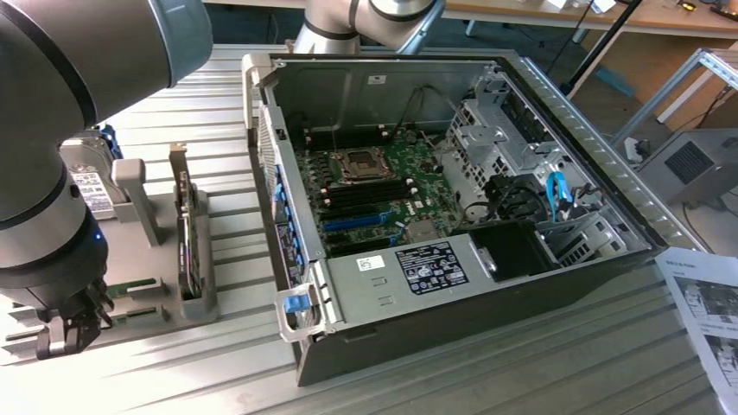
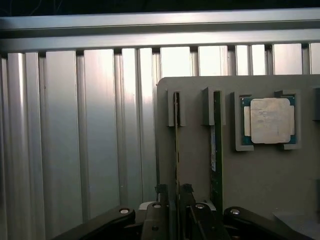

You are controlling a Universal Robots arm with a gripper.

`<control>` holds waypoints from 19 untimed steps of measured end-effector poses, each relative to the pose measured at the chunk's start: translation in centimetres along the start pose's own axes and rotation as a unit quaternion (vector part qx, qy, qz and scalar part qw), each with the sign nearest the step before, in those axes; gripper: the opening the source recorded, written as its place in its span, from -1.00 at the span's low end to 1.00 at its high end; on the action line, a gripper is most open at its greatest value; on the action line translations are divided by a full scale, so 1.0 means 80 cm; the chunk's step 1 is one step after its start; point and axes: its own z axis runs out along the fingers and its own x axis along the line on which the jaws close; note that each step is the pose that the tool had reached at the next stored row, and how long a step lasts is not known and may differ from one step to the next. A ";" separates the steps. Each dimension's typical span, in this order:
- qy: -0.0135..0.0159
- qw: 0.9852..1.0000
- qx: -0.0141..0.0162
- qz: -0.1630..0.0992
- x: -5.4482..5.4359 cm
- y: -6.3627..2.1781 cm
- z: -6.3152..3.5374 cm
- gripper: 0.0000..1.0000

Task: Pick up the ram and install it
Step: 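Pick up the ram and move it above insertion slot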

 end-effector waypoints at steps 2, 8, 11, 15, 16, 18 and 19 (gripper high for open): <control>0.000 1.000 0.000 0.000 0.000 0.000 0.003 -0.52; 0.000 1.000 0.000 0.000 0.000 0.000 0.004 -0.52; 0.000 1.000 0.000 0.000 -0.001 0.000 0.005 -0.52; 0.000 1.000 0.000 0.000 -0.004 0.000 0.005 -0.52; 0.000 1.000 0.000 0.000 -0.004 0.000 0.006 -0.52; 0.000 1.000 0.000 0.000 -0.005 0.000 0.006 -0.52; 0.000 1.000 0.000 0.000 -0.005 0.000 0.007 -0.52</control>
